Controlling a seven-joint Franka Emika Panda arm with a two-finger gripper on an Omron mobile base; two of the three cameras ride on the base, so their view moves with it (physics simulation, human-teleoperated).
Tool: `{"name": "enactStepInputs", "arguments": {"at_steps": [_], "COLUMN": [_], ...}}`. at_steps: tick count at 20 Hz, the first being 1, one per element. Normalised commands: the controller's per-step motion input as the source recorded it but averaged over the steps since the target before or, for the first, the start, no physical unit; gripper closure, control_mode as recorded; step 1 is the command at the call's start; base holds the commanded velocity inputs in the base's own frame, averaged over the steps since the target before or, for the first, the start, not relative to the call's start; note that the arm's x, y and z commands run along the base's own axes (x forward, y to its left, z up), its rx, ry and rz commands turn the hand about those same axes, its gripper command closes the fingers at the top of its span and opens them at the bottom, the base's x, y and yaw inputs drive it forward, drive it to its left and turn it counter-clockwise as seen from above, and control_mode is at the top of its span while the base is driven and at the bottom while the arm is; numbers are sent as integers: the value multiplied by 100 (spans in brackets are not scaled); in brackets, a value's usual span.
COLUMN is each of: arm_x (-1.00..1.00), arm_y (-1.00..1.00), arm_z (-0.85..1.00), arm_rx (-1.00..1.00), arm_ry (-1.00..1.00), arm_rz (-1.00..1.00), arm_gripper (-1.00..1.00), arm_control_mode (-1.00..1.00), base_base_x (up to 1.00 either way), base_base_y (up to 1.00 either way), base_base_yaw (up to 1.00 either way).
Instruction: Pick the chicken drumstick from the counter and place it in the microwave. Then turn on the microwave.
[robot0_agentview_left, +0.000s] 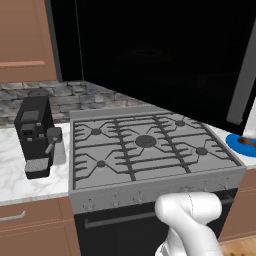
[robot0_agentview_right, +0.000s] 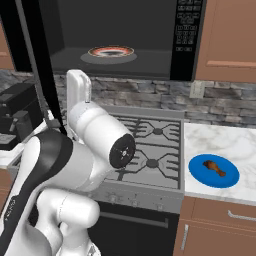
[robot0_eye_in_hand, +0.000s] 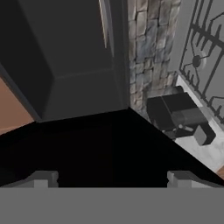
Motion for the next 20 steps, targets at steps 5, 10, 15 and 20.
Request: {"name": "enactStepInputs", "arguments": {"at_steps": [5, 10, 15, 20], "arm_x": [-31, -35, -35, -30], "arm_y": [27, 32, 35, 38], "arm_z": [0, 0, 0, 0], "arm_rx": [0, 0, 0, 0], "arm_ry": [0, 0, 0, 1], "arm_rz": [1, 1, 1, 1], "arm_gripper": [-100, -100, -100, -100], "arm_control_mode": [-100, -100, -100, -100], "base_base_x": [0, 0, 0, 0], "base_base_y": [0, 0, 0, 0], "base_base_yaw": [0, 0, 0, 0]}}
